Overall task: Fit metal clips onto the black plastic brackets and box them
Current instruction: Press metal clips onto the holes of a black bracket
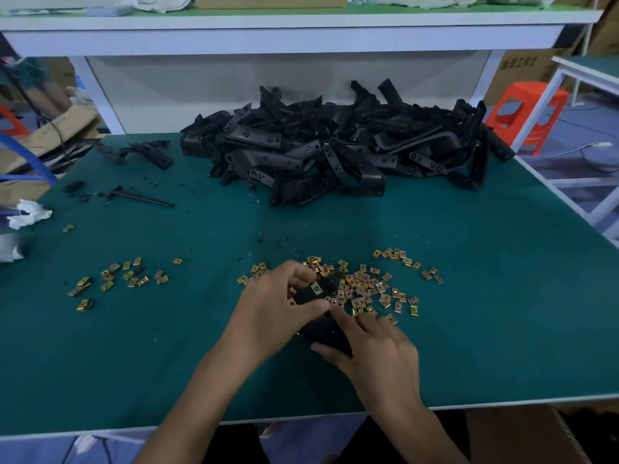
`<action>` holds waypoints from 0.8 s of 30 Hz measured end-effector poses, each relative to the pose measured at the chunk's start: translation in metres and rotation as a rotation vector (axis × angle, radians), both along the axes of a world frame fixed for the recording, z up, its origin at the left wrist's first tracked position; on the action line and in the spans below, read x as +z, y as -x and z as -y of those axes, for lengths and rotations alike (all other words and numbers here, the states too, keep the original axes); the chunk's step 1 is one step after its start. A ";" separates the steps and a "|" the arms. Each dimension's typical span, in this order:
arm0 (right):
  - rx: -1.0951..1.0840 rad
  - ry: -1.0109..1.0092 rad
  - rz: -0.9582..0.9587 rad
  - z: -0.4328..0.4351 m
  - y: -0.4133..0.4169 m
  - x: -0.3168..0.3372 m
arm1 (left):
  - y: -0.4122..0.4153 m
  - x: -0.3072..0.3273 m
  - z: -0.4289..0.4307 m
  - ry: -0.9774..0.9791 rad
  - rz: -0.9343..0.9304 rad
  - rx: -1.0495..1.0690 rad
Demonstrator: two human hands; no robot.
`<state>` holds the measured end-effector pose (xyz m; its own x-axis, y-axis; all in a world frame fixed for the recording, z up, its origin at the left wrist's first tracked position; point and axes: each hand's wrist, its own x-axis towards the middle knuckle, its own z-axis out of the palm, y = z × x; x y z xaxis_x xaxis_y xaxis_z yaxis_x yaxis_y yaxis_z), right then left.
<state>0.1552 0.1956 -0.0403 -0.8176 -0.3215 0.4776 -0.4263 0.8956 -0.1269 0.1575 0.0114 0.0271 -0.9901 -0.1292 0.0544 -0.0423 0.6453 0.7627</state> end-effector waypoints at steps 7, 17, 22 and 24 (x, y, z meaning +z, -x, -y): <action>0.000 0.009 -0.013 -0.001 0.000 -0.003 | -0.005 -0.008 -0.006 0.024 -0.089 0.039; 0.048 0.026 -0.034 -0.001 -0.001 -0.004 | -0.001 -0.013 -0.002 -0.333 0.038 0.034; 0.052 0.031 -0.025 -0.001 -0.001 -0.003 | 0.002 -0.013 -0.005 -0.427 0.054 0.082; 0.048 0.025 -0.030 -0.001 -0.001 -0.003 | 0.001 -0.013 -0.005 -0.400 0.050 0.080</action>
<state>0.1567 0.1969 -0.0431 -0.7866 -0.3478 0.5101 -0.4729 0.8707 -0.1355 0.1566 0.0168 0.0139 -0.9763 -0.2067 -0.0640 -0.1238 0.2912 0.9486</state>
